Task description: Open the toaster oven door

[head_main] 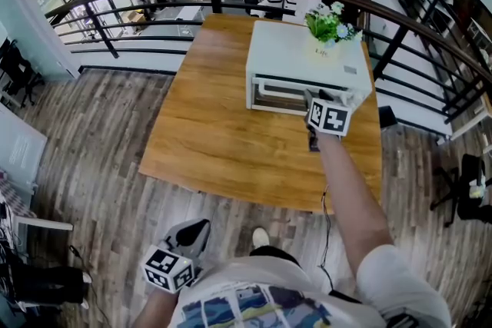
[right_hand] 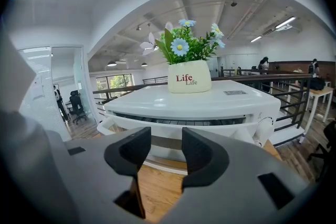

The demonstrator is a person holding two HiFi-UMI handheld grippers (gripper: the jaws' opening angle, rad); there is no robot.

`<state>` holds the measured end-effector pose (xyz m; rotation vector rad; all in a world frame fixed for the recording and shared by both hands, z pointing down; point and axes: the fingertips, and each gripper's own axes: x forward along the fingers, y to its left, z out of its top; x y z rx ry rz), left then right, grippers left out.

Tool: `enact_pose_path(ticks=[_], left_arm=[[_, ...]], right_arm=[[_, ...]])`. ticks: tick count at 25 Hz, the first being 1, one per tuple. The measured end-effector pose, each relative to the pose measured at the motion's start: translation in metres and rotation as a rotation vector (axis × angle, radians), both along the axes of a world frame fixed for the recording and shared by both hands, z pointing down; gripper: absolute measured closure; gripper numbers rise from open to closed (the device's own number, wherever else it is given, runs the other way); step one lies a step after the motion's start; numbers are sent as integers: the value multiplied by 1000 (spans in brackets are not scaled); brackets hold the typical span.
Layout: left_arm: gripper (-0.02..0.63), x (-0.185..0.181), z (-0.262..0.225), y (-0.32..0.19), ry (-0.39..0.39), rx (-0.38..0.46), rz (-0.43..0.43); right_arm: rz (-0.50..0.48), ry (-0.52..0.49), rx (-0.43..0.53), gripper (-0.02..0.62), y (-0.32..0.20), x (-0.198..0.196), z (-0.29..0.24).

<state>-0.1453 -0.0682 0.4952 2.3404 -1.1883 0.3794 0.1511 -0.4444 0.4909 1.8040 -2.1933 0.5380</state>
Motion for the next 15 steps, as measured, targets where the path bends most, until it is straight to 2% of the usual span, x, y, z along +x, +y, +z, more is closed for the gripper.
enact_pose_path(ticks=[15], left_arm=[[603, 3, -3, -1, 5, 4, 31]], right_arm=[[4, 8, 9, 413, 21, -1, 6]])
